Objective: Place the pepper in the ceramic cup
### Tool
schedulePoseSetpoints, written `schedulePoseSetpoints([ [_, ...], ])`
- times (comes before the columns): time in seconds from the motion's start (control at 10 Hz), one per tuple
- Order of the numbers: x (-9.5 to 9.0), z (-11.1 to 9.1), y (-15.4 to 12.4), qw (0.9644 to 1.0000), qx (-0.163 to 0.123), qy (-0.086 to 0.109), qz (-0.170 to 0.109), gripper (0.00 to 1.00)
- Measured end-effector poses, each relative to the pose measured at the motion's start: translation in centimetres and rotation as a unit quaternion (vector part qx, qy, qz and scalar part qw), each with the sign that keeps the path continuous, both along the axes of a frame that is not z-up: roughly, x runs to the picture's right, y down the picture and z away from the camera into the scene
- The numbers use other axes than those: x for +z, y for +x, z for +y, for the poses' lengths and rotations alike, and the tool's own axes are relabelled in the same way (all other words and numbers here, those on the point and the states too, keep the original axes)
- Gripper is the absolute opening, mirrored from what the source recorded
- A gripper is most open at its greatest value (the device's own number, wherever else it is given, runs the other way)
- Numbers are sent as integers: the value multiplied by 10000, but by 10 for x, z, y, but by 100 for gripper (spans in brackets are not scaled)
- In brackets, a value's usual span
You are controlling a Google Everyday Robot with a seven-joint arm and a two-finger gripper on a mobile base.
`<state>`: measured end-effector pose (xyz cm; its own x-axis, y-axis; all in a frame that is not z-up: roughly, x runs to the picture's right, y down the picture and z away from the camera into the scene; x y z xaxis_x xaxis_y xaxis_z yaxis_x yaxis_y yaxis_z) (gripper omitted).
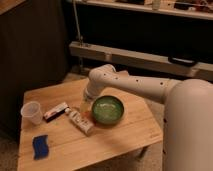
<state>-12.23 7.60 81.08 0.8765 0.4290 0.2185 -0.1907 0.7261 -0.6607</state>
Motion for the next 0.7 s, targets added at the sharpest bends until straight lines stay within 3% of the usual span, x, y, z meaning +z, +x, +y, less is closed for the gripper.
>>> schedulePoseSetpoints([
  [0.7, 13, 9, -7, 10000, -77, 11, 44, 43],
])
